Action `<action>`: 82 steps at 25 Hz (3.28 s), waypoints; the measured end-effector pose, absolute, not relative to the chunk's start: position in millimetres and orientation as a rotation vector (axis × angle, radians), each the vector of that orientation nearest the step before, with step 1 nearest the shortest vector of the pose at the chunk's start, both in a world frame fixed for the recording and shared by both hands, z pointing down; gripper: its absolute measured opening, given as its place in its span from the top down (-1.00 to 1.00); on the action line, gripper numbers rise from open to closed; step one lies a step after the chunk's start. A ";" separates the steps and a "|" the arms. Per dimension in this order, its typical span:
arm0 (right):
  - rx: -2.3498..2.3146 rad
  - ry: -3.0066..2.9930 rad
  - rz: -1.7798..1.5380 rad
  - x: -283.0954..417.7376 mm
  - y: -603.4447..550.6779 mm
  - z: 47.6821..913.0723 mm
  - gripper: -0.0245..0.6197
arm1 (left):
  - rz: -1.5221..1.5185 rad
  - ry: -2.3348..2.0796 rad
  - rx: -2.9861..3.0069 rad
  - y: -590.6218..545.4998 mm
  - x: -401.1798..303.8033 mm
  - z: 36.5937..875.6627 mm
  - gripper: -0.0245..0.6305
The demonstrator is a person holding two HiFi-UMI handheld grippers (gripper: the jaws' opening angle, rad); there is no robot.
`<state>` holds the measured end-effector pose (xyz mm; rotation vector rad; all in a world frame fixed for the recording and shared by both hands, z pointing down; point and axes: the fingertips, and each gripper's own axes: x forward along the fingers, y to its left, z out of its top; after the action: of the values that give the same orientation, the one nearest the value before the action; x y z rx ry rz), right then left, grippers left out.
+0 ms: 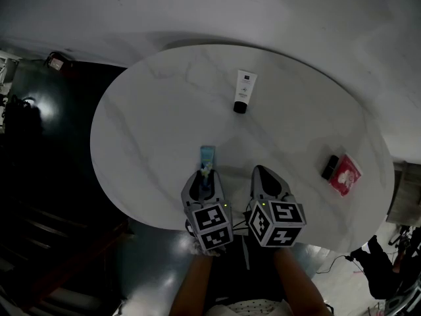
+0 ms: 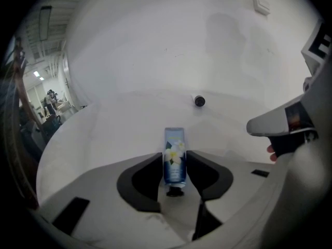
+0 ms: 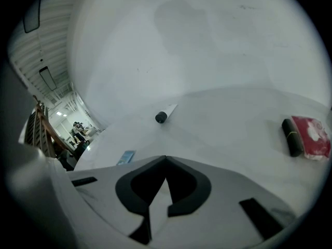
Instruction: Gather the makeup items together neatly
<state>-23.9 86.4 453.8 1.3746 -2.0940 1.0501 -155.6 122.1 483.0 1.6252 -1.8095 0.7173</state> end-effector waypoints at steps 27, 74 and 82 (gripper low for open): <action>1.421 -2.057 1.096 -13.0 79.5 459.0 0.94 | 0.731 -1.813 1.704 112.2 -138.2 464.0 0.41; 1.743 -1.890 1.200 100.4 36.8 454.9 0.94 | 0.749 -1.639 1.995 -36.2 -11.4 434.0 0.41; 1.722 -1.884 1.220 104.0 31.4 462.7 0.94 | 0.751 -1.652 1.974 -58.0 -5.0 444.1 0.41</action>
<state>104.0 31.4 462.7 1.7215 -1.8838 1.2199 -5.0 -58.0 444.1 1.9739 -1.6523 0.7508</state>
